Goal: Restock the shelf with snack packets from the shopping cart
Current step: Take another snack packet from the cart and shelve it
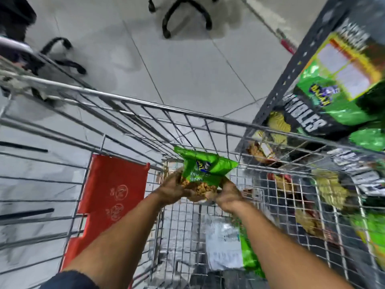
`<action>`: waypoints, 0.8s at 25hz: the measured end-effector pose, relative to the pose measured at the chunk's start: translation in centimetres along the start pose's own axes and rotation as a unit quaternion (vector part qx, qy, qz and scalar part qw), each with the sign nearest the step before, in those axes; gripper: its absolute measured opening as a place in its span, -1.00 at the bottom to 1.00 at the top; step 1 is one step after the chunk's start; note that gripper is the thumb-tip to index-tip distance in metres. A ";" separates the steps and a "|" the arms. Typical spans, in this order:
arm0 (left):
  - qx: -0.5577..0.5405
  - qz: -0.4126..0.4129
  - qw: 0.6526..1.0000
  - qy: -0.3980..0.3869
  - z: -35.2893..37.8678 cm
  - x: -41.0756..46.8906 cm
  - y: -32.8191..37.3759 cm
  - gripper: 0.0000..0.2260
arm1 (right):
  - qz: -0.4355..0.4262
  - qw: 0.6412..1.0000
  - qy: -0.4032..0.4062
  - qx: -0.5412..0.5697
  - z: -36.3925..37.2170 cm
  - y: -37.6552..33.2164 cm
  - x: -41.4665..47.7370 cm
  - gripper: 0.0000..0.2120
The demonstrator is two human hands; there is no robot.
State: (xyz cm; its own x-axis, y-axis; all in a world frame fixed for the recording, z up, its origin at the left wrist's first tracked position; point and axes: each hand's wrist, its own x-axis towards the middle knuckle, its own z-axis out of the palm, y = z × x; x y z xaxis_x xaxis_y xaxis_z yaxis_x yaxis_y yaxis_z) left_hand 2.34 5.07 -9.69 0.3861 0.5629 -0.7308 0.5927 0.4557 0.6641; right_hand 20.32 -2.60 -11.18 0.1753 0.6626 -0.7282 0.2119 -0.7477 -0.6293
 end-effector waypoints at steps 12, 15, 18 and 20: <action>-0.025 0.211 0.973 -0.095 8.9 -12.6 13.6 -0.53 | -0.119 0.962 0.176 0.172 -11.3 0.0 -21.2 -0.80; -0.007 0.278 0.943 -0.184 12.8 -18.5 18.3 -0.54 | -0.148 0.945 0.225 0.187 -15.3 1.1 -29.8 -0.81; 0.045 0.344 0.870 -0.349 23.1 -24.6 24.9 -0.67 | -0.194 0.885 0.357 0.228 -21.7 5.6 -42.1 -0.80; 0.074 0.401 0.834 -0.373 31.1 -29.0 28.0 -0.67 | -0.207 0.832 0.455 0.242 -25.0 9.4 -48.9 -0.77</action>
State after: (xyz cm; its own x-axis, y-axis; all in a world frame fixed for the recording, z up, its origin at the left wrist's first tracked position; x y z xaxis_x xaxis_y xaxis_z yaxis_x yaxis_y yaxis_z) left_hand 29.73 -19.95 25.21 0.9993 0.0357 0.0069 -0.0076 0.0179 0.9998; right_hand 37.75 -40.98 25.29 0.8851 0.4624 -0.0525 0.0633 -0.2313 -0.9708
